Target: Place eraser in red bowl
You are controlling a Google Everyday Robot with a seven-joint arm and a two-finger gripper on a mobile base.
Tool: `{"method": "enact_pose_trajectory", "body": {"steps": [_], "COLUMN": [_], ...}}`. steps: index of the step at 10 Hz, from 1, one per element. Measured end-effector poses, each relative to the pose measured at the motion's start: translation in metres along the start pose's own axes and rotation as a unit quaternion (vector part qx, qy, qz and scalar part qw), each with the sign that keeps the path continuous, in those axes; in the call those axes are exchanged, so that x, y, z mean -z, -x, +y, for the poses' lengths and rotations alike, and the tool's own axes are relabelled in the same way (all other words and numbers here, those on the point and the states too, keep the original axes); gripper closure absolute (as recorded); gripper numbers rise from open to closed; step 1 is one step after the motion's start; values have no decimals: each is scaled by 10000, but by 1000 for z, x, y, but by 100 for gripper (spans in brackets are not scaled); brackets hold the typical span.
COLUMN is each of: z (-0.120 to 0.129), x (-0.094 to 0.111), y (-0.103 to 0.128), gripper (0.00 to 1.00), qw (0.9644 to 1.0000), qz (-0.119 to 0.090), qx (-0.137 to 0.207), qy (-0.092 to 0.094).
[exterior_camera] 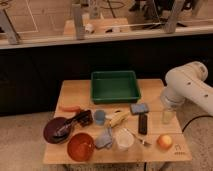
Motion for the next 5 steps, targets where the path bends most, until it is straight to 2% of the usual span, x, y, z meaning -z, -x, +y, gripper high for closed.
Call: {"method": "enact_pose_trajectory", "body": {"steps": [2, 3, 4, 5], "z": [4, 9, 12, 18], "x": [-10, -17, -21, -26], "y": [4, 8, 11, 10], "gripper": [20, 20, 20, 20], "qw": [9985, 9930, 9815, 9660], "qz": [-230, -525, -925, -1371], "qx": [491, 1058, 1668, 2192], "qy": [-37, -93, -146, -71]}}
